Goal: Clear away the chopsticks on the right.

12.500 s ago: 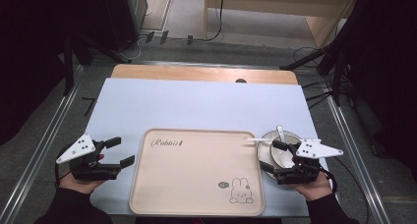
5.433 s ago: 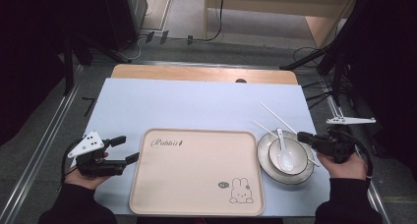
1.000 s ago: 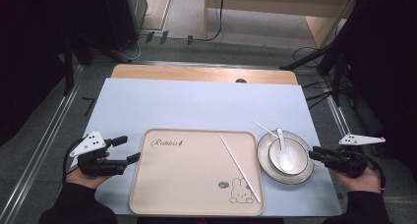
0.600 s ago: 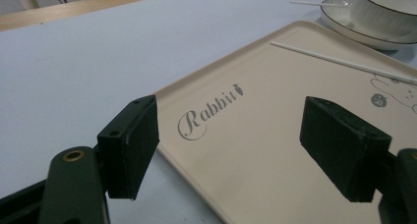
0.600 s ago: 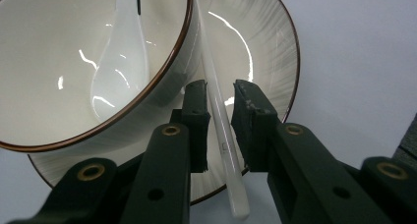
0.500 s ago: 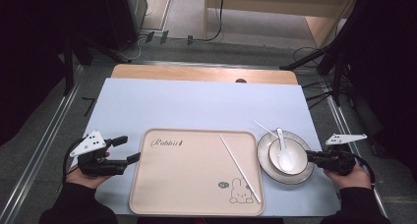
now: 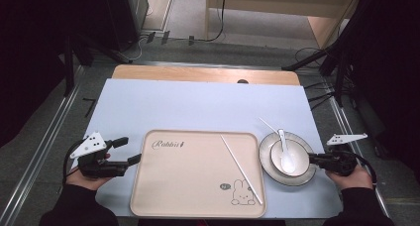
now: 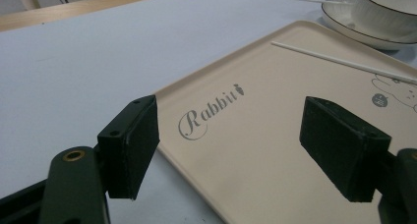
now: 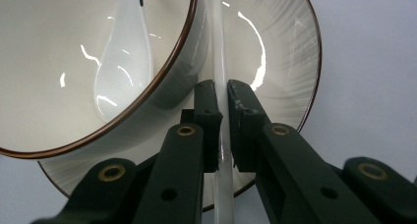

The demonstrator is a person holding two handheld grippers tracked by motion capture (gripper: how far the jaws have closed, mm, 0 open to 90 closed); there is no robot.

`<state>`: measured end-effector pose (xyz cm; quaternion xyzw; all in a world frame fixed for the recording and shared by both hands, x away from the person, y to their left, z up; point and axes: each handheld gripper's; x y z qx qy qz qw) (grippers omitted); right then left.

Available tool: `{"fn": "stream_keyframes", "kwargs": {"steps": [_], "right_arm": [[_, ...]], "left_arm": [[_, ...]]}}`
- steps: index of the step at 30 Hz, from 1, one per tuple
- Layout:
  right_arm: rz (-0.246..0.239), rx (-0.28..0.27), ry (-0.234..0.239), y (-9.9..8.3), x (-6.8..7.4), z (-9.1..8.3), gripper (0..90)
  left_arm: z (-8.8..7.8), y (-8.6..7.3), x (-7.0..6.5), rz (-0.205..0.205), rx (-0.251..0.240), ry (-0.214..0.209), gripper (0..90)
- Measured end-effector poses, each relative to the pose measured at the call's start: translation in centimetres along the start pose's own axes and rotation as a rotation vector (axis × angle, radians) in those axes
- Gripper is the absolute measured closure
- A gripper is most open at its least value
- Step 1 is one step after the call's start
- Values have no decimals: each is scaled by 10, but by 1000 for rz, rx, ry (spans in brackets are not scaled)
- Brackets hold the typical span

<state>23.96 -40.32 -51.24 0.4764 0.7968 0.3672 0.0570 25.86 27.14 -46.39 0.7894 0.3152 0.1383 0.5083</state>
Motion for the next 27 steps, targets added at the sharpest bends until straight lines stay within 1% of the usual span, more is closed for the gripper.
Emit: {"fn": "stream_keyframes", "kwargs": {"steps": [2,3,4,6,9,11,13,15,19,20,21,22,24,27], "right_arm": [[14,3,7,1,-1,-2,848],[38,5,16,1,-1,-3,849],[48,6,12,1,0,-4,848],[46,2,-1,1,0,-6,849],[57,-22,-21,3,0,-12,849],[75,-49,-37,5,0,-18,849],[88,-59,-47,7,1,-23,850],[112,-67,-59,11,3,-28,850],[143,-92,-100,18,11,-40,850],[145,-99,-104,20,13,-42,850],[162,-105,-106,23,16,-44,850],[165,-110,-110,25,19,-46,850],[189,-122,-117,30,26,-48,850],[193,-139,-118,38,41,-50,849]], "left_arm": [[0,0,0,0,1,1,232],[0,0,0,-2,0,2,232],[0,0,0,-3,-2,2,232],[0,0,0,-2,-2,2,233],[0,0,0,-3,-4,1,233],[0,0,0,-2,-2,2,233],[0,0,0,-4,-2,4,233],[0,0,0,-3,-3,4,234],[-1,0,0,-3,0,5,234],[0,0,0,-2,-1,5,234],[0,0,1,-2,0,6,234],[0,0,0,-4,-2,6,234],[0,0,0,-4,-1,5,234],[-1,0,1,-3,-2,4,234]]}}
Point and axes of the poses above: each handheld gripper's, and its own axes: z roughly forward along the jaws, y roughly out of its top, x roughly to its left, and after that the axes turned 3 degrees about -x, right-handed
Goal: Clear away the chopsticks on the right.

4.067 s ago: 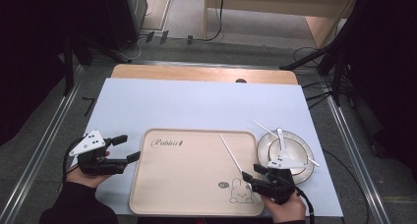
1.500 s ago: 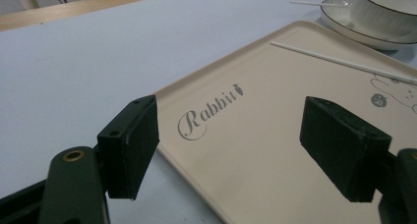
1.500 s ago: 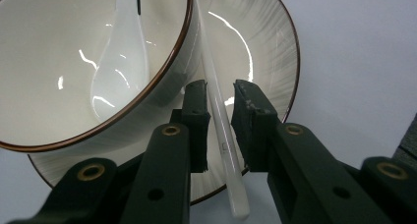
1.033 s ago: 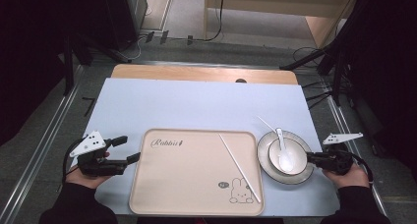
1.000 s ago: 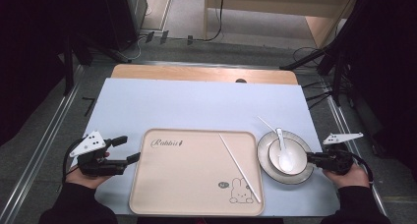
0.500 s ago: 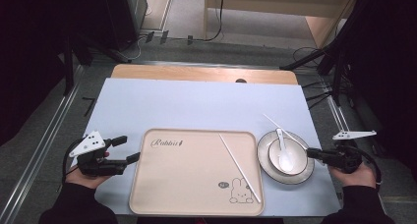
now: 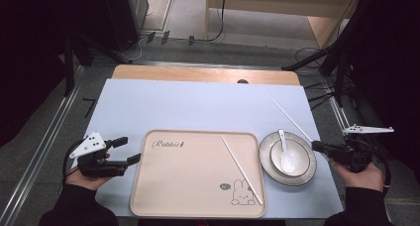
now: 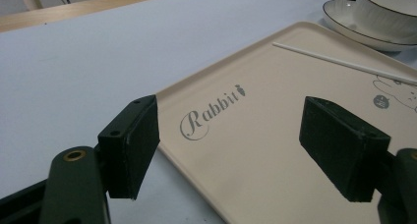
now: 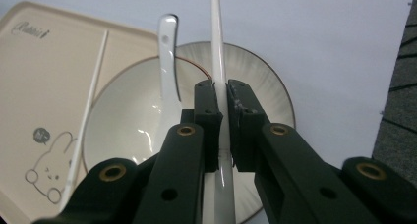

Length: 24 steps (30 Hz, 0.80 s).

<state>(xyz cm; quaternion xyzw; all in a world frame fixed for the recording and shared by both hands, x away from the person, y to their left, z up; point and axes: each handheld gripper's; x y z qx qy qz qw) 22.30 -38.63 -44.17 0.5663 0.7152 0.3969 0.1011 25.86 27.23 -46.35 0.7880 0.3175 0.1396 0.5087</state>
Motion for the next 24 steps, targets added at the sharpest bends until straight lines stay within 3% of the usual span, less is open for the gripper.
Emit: {"fn": "stream_keyframes", "kwargs": {"steps": [12,16,24], "right_arm": [[-20,-15,0,1,54,7,849],[-11,-6,23,-2,70,14,849],[-25,-11,9,-14,101,28,849]], "left_arm": [[0,0,0,-2,-2,0,235],[-1,0,0,-5,-6,2,239],[0,0,0,-3,-6,1,241]]}}
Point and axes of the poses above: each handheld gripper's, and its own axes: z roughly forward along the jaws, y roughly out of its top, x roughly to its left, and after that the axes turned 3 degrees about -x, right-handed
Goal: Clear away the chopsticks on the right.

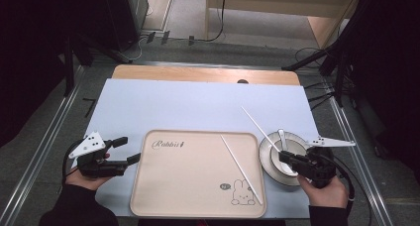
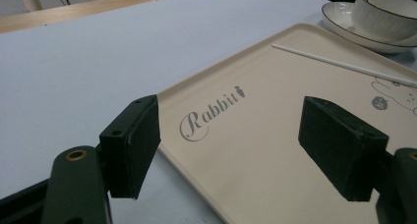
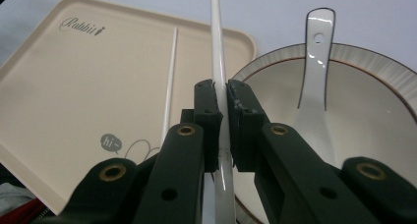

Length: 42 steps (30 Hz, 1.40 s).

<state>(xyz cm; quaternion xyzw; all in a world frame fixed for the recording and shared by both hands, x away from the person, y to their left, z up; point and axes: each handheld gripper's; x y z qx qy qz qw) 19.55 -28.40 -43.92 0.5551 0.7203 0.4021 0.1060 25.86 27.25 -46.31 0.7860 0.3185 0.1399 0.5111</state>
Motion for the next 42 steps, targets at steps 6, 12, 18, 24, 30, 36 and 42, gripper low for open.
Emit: {"fn": "stream_keyframes", "kwargs": {"steps": [6,12,18,24,30,36,42], "right_arm": [[13,9,19,-12,15,10,849],[0,52,38,-28,29,25,848],[-11,102,30,-42,43,41,848],[-27,141,19,-53,57,55,848],[-6,189,22,-64,64,72,846],[-17,192,13,-71,63,81,839],[-12,181,15,-71,61,81,835]], "left_arm": [[0,0,0,1,-1,-1,242],[0,1,0,6,0,-3,242],[0,0,0,4,0,-3,242],[1,1,0,5,0,-5,242],[1,1,0,4,2,-5,243],[0,0,0,4,0,-6,243],[0,0,0,4,1,-5,244]]}}
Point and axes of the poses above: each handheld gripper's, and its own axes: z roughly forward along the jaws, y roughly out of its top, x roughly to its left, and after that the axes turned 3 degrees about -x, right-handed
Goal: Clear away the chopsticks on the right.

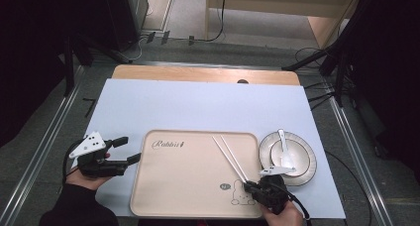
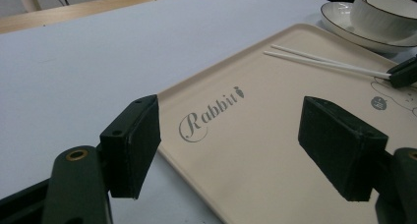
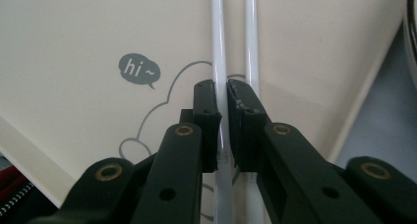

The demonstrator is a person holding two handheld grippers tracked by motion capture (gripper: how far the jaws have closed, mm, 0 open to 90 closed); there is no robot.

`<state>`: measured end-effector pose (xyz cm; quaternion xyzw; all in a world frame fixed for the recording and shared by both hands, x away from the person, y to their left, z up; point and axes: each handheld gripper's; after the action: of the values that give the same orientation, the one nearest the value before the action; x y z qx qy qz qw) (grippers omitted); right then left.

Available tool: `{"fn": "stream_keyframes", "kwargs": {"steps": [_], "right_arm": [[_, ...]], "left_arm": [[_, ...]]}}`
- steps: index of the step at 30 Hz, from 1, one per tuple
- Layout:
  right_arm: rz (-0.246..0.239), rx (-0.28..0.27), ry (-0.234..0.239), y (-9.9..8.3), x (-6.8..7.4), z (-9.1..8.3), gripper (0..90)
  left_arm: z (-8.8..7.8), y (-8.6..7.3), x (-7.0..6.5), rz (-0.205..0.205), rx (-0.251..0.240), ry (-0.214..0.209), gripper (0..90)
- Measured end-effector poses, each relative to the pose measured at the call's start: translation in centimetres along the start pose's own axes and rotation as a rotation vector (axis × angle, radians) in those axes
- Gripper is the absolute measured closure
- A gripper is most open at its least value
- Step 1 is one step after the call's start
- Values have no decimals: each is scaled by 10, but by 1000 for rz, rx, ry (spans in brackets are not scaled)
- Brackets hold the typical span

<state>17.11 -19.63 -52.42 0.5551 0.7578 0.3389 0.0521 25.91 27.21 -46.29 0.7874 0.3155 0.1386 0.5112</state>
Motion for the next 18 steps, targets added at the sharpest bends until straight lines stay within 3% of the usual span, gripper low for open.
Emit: {"fn": "stream_keyframes", "kwargs": {"steps": [15,18], "right_arm": [[-25,14,19,3,0,-4,722],[-17,-10,34,5,-3,-8,679]], "left_arm": [[0,0,0,-1,-1,-1,244],[0,0,0,-2,-1,-1,244]]}}
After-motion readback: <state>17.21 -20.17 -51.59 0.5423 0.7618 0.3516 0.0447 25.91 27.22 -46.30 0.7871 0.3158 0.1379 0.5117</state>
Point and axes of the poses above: each handheld gripper's, and its own axes: z roughly forward along the jaws, y roughly out of its top, x roughly to its left, and after that the axes turned 3 degrees about -x, right-handed
